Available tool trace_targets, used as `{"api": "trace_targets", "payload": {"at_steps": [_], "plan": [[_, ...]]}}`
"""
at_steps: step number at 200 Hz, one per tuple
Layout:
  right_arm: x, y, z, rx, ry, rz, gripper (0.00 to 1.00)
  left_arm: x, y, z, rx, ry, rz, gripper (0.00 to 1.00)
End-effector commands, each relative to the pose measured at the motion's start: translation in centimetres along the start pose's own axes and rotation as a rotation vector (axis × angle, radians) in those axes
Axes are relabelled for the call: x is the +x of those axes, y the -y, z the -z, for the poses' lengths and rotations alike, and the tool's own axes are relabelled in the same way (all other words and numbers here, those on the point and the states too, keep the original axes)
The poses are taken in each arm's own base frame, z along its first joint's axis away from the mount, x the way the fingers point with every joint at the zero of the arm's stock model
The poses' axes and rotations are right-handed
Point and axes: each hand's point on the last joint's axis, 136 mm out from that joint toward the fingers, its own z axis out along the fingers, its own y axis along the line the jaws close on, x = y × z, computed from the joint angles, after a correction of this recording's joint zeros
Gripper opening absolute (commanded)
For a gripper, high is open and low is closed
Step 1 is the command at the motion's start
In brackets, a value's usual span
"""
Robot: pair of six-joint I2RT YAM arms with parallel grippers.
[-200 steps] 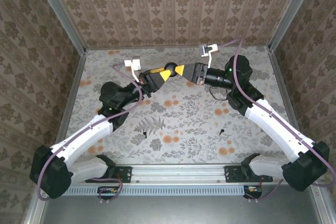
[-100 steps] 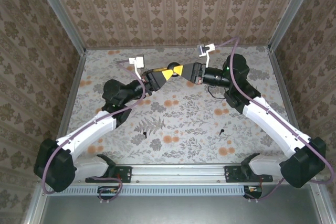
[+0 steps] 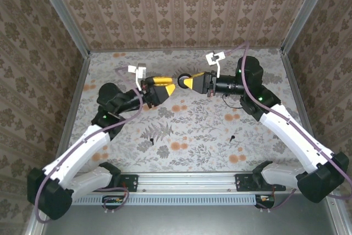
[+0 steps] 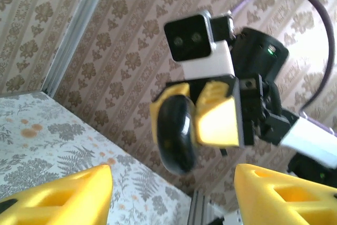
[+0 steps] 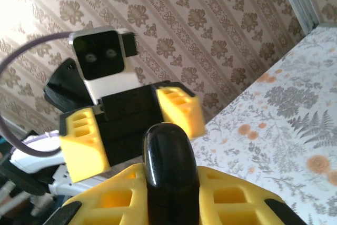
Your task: Insert wireless bluetooth earbuds into charging case
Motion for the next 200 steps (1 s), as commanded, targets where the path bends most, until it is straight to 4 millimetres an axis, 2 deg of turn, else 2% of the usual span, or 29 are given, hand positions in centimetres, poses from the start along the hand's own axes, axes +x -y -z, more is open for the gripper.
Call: {"api": "trace_targets", "payload": {"at_steps": [1, 25, 61, 87, 200], "plan": [[-0.5, -2.4, 0.9, -0.038, 0.003, 0.158, 0.13, 0.6, 2.5, 0.9, 0.063, -0.08, -0.17, 0.63], [-0.6, -3.3, 1.1, -0.072, 0.009, 0.188, 0.13, 0.1, 3.7, 0.7, 0.129, -0.069, -0.176, 0.62], [-0.4, -4.4, 1.0, -0.113, 0.008, 0.204, 0.14, -0.5, 3.0, -0.7, 0.161, -0.041, -0.112, 0.61], [-0.2, -4.8, 0.8, -0.13, 0.007, 0.201, 0.14, -1.2, 3.3, -1.5, 0.213, -0.01, -0.098, 0.59], [-0.4, -5.4, 0.4, -0.154, 0.025, 0.181, 0.14, -0.4, 3.2, -2.7, 0.231, -0.029, -0.088, 0.49]]}}
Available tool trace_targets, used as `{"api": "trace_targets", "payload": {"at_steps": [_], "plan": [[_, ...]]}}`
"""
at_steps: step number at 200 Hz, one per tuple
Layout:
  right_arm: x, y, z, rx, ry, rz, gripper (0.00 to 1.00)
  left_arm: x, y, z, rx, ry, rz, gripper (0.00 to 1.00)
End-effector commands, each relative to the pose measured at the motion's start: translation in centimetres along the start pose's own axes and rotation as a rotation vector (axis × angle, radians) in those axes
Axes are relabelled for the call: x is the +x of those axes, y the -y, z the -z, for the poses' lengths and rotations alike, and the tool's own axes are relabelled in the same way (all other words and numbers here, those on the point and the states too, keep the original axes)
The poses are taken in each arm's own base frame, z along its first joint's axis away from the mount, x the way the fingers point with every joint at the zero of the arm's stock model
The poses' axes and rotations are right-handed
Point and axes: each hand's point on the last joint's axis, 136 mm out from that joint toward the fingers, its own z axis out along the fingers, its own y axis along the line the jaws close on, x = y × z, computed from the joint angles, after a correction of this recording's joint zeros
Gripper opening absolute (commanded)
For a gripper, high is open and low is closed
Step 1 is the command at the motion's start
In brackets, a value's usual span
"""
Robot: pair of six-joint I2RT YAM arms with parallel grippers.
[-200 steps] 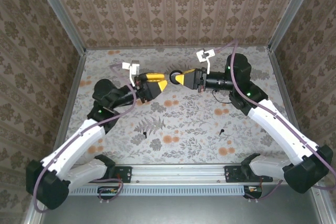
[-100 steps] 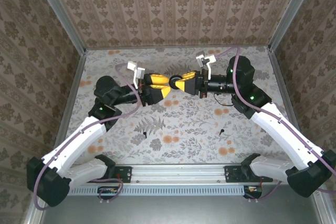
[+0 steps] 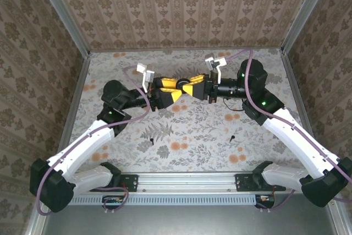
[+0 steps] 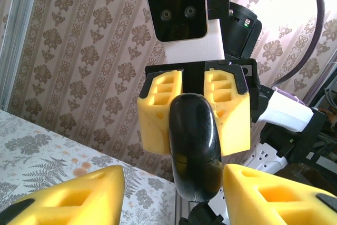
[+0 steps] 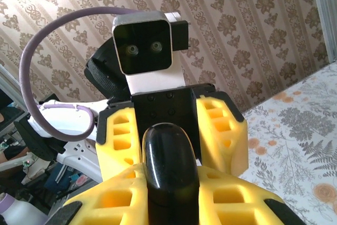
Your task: Insert wireless bluetooth earbuds into charging case
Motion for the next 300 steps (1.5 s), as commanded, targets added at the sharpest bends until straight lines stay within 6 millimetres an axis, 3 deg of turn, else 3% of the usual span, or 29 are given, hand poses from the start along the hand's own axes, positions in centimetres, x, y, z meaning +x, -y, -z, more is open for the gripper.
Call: {"api": "trace_targets", "payload": {"at_steps": [1, 85, 132, 158, 218, 300], "plan": [[-0.8, -1.7, 0.2, -0.053, 0.026, 0.034, 0.14, -1.4, 1.3, -0.4, 0.044, 0.024, -0.044, 0.49], [-0.1, -1.8, -0.1, -0.056, 0.001, 0.027, 0.14, -1.8, 1.4, -0.6, 0.048, 0.034, -0.055, 0.39], [-0.3, -1.9, -0.1, -0.052, 0.003, 0.022, 0.19, -1.3, 1.2, -0.6, 0.042, 0.018, -0.063, 0.08], [-0.3, -1.4, 0.0, -0.02, 0.006, 0.019, 0.29, -0.4, 1.1, -0.5, 0.024, -0.021, -0.094, 0.0], [-0.1, 0.4, -0.1, 0.062, -0.02, -0.021, 0.39, 1.8, 2.1, 0.2, 0.006, -0.133, -0.242, 0.0], [1.4, 2.5, -0.1, 0.12, -0.066, -0.078, 0.41, 1.9, 2.9, 0.9, 0.008, -0.139, -0.29, 0.0]]}}
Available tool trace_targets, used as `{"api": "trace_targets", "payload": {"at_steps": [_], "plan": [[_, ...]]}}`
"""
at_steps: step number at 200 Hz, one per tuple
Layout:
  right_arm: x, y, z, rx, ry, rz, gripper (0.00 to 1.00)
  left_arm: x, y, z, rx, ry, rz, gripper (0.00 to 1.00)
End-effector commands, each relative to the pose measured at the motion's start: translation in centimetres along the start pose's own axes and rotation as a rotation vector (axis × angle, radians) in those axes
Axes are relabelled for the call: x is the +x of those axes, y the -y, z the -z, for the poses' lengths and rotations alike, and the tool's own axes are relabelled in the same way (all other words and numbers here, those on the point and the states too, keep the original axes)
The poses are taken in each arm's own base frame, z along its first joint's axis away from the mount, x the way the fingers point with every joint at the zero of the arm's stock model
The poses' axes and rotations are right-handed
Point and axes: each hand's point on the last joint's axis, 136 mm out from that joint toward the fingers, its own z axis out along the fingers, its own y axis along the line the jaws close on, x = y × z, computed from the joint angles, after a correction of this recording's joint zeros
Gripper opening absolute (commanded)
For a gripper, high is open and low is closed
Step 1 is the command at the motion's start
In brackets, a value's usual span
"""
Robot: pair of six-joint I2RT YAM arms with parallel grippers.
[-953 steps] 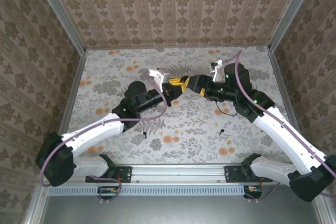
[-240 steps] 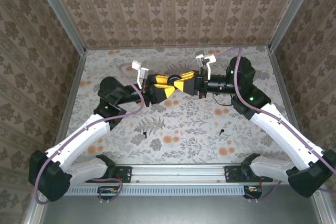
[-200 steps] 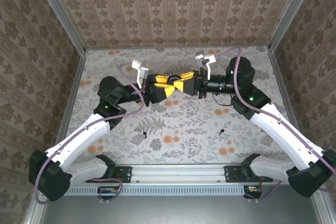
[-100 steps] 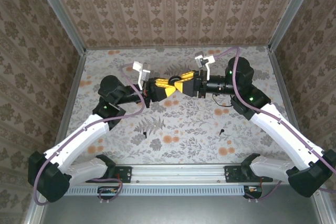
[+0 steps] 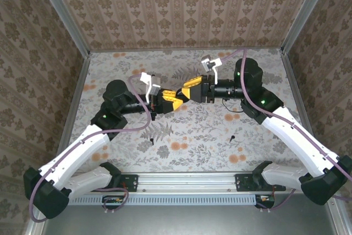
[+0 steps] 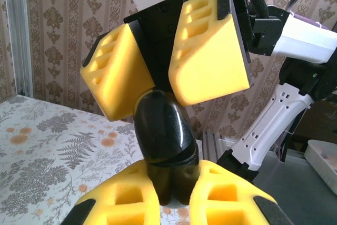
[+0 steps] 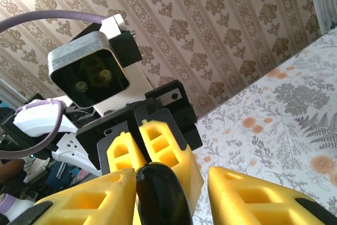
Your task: Insert wireless bluetooth earbuds into charging case
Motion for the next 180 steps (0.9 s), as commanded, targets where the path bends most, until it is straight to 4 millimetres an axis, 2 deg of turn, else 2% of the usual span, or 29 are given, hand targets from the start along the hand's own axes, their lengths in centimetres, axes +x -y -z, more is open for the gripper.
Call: {"api": "trace_targets", "payload": {"at_steps": [1, 18, 66, 123, 138, 162, 180], "plan": [[-0.1, 1.3, 0.1, 0.053, 0.005, -0.009, 0.41, -2.0, 1.7, 0.5, 0.034, 0.033, -0.095, 0.0], [-0.1, 1.8, 0.3, 0.079, 0.01, -0.019, 0.43, -2.1, 1.9, 0.6, 0.037, 0.037, -0.099, 0.0], [0.7, 5.6, 1.1, 0.223, -0.01, -0.159, 0.46, -1.9, 1.7, 0.7, 0.028, 0.032, -0.099, 0.0], [-0.2, 5.7, 2.2, 0.258, 0.033, -0.189, 0.48, -1.1, 0.4, 1.6, -0.053, 0.023, -0.08, 0.0], [-0.2, 6.3, 2.8, 0.295, 0.05, -0.203, 0.49, -0.6, -0.2, 2.3, -0.097, 0.005, -0.069, 0.0], [1.2, 8.7, 3.4, 0.412, 0.043, -0.266, 0.49, 0.4, -1.0, 3.7, -0.18, -0.037, -0.049, 0.0], [2.9, 10.8, 3.4, 0.481, 0.032, -0.349, 0.49, 0.6, -0.9, 5.0, -0.238, -0.071, -0.056, 0.0]]}}
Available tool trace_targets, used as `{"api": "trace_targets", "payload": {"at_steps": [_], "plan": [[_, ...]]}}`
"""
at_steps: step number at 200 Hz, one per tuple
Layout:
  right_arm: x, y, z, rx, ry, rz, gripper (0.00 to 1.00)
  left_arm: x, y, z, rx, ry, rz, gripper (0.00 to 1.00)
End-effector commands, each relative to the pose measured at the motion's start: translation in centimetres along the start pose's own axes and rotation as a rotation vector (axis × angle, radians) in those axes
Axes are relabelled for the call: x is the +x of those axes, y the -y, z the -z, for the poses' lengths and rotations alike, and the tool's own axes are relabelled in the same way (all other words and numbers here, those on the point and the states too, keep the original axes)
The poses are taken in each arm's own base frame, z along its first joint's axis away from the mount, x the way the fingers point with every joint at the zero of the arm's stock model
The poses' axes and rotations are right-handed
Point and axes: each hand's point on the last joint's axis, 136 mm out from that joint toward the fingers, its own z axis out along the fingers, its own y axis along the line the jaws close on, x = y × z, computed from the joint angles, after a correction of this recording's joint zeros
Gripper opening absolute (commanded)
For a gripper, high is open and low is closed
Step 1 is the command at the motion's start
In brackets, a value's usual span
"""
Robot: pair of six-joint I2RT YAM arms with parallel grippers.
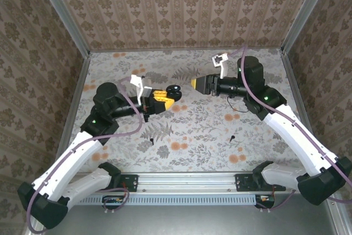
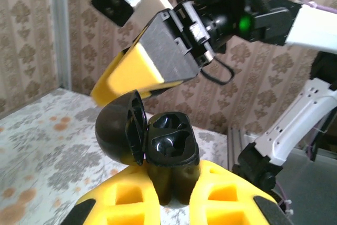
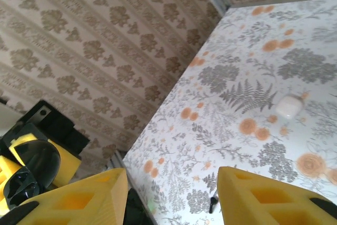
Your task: Insert wireless bluetooth earbuds into charging case
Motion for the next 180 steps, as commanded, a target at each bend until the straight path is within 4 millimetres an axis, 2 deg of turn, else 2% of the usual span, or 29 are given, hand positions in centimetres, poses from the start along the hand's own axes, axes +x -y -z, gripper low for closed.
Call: {"api": "trace_targets", "payload": {"at_steps": [1, 38, 59, 66, 101, 138, 146, 180], "plan": [[1.5, 3.6, -0.3, 0.141, -0.009, -0.116, 0.49, 0.8, -0.3, 1.6, -0.087, -0.058, -0.023, 0.0], [5.3, 7.2, -3.6, 0.273, -0.109, -0.209, 0.48, 1.5, -0.8, 5.2, -0.282, -0.132, -0.079, 0.0], [8.8, 8.6, -6.7, 0.328, -0.214, -0.223, 0.46, 1.8, -0.8, 7.3, -0.38, -0.171, -0.099, 0.0], [10.6, 9.3, -8.3, 0.352, -0.277, -0.234, 0.46, 1.8, -0.7, 7.8, -0.401, -0.176, -0.108, 0.0], [17.0, 8.9, -14.1, 0.396, -0.49, -0.221, 0.46, 1.3, 0.2, 9.7, -0.457, -0.149, -0.167, 0.0], [22.1, 7.3, -19.4, 0.415, -0.647, -0.193, 0.45, 1.3, 0.8, 10.5, -0.473, -0.125, -0.198, 0.0], [23.6, 7.4, -19.7, 0.443, -0.696, -0.186, 0.44, 1.3, 1.0, 10.6, -0.471, -0.123, -0.196, 0.0], [26.8, 6.4, -21.2, 0.485, -0.802, -0.154, 0.35, 2.0, 1.0, 11.0, -0.487, -0.129, -0.184, 0.0]]}}
